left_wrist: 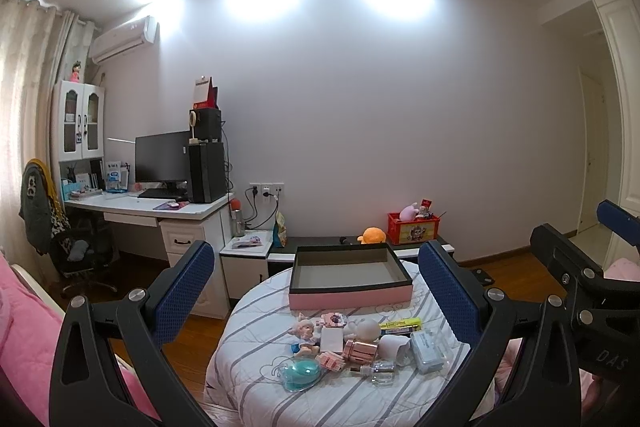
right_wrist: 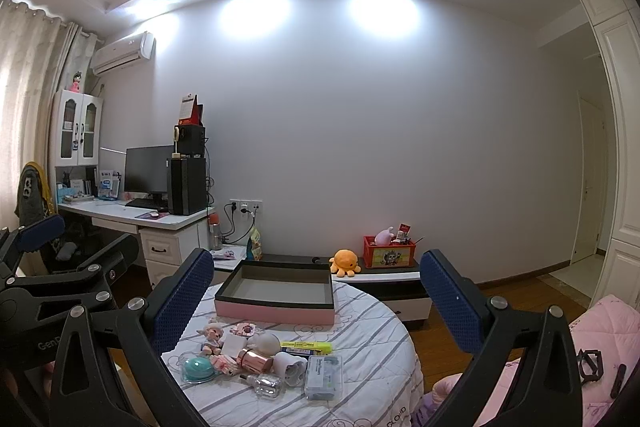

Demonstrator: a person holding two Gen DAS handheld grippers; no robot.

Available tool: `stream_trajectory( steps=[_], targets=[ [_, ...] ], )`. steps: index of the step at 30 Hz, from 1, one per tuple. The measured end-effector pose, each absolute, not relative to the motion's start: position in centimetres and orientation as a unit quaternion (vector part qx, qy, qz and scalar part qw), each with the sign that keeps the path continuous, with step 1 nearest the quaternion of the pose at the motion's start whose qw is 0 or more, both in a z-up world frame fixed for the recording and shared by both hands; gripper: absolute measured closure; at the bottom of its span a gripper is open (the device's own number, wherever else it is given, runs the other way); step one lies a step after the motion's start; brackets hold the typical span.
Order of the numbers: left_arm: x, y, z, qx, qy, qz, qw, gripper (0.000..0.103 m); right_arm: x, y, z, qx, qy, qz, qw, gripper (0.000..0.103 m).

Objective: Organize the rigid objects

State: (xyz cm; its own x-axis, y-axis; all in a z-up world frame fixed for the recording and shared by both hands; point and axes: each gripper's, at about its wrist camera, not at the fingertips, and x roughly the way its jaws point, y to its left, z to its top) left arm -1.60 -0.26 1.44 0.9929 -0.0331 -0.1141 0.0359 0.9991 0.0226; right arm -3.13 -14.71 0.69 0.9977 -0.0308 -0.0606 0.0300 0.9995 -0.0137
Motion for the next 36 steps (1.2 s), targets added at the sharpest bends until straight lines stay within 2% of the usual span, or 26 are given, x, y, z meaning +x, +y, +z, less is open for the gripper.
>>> stream_trajectory(
  steps=[36],
  targets=[
    [-1.62,-0.21,1.06,0.018,0.053,-0.011,0.998,0.0,-3.0,-14.72,0.88,-0.008,0.033,-0.021,0.999,0.0]
  ],
)
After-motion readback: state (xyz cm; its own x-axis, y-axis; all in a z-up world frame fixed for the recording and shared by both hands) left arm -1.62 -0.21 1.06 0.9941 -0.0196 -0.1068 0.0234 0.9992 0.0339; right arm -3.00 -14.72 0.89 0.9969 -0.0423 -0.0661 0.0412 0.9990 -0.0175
